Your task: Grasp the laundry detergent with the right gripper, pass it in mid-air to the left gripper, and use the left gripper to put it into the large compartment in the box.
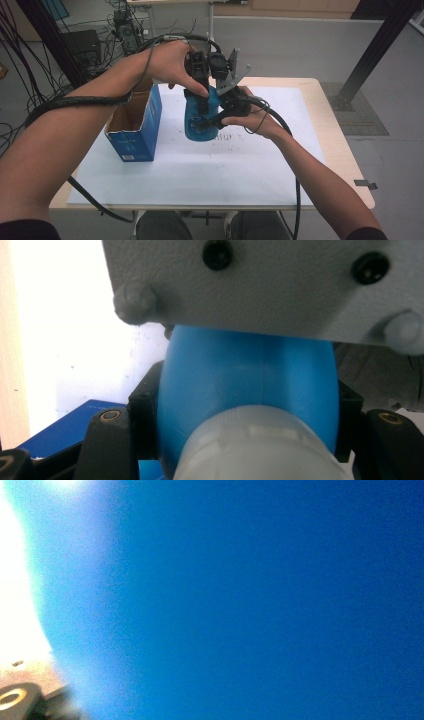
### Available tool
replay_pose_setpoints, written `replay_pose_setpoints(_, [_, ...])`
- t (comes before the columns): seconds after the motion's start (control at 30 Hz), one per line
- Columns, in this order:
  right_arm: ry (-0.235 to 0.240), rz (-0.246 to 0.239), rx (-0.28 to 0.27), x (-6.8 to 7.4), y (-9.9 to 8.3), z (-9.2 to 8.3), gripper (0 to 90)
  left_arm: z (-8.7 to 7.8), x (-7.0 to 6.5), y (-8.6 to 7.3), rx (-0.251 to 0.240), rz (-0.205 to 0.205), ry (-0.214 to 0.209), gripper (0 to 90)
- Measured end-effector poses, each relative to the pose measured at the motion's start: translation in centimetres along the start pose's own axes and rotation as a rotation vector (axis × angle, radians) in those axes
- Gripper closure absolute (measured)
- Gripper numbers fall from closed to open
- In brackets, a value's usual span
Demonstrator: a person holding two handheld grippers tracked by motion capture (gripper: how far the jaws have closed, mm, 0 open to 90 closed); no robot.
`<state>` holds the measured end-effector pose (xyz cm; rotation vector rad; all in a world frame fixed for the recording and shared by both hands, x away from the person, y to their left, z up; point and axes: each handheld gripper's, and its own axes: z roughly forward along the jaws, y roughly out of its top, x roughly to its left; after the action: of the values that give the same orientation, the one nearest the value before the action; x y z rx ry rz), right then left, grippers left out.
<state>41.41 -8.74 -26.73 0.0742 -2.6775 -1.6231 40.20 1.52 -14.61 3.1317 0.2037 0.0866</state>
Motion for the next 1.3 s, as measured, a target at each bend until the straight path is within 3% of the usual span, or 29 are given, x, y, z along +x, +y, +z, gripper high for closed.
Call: replay_pose_setpoints(1.3, [0.023, 0.014, -0.023, 0.15, 0.09, 0.17, 40.9, -0.24, -0.12, -0.21, 0.007, -0.012, -0.006, 37.9])
